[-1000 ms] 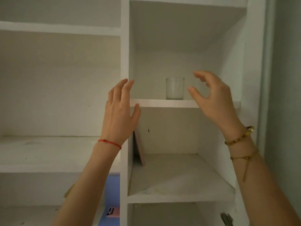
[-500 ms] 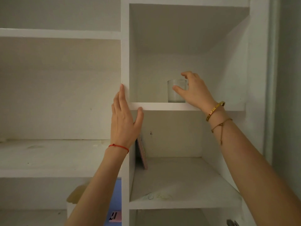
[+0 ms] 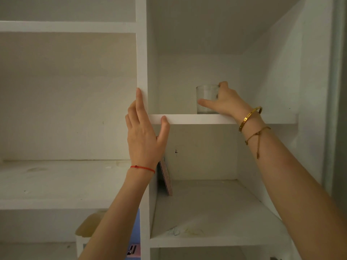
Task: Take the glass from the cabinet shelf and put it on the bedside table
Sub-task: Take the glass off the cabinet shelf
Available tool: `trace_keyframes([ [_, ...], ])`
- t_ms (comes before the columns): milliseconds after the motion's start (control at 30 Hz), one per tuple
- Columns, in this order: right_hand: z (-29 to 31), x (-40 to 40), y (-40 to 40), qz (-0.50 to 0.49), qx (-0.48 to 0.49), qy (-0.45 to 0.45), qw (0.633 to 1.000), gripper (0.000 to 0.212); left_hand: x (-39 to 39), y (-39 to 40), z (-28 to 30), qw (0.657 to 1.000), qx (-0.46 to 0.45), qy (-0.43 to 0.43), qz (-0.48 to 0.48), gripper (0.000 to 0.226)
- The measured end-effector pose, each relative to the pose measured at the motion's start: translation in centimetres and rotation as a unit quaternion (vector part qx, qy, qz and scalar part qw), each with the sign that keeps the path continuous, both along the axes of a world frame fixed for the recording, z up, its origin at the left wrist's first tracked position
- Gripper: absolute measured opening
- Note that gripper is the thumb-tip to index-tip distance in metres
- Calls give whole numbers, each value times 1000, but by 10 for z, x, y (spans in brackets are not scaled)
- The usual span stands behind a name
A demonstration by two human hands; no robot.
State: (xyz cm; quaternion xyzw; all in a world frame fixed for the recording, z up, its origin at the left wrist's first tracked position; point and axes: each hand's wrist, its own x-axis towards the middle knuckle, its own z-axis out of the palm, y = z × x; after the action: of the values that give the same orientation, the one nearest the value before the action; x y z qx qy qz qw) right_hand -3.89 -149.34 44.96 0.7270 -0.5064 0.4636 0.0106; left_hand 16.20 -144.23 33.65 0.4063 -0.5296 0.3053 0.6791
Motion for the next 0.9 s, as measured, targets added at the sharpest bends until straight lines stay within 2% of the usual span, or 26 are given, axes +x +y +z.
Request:
trace_keyframes([
  [233, 3, 3, -6, -21, 0, 3, 1000, 79, 0, -1, 1, 1000, 0, -4, 9, 80],
  [433, 1, 1, -2, -8, -11, -44, 999, 84, -1, 1, 2, 1000, 7, -3, 2, 80],
  [700, 0, -3, 28, 15, -106, -105, 989, 80, -2, 5, 1, 1000, 25, 3, -5, 80],
  [900, -3, -10, 66, 38, -141, -130, 981, 74, -4, 10, 2, 999, 42, 6, -10, 80],
])
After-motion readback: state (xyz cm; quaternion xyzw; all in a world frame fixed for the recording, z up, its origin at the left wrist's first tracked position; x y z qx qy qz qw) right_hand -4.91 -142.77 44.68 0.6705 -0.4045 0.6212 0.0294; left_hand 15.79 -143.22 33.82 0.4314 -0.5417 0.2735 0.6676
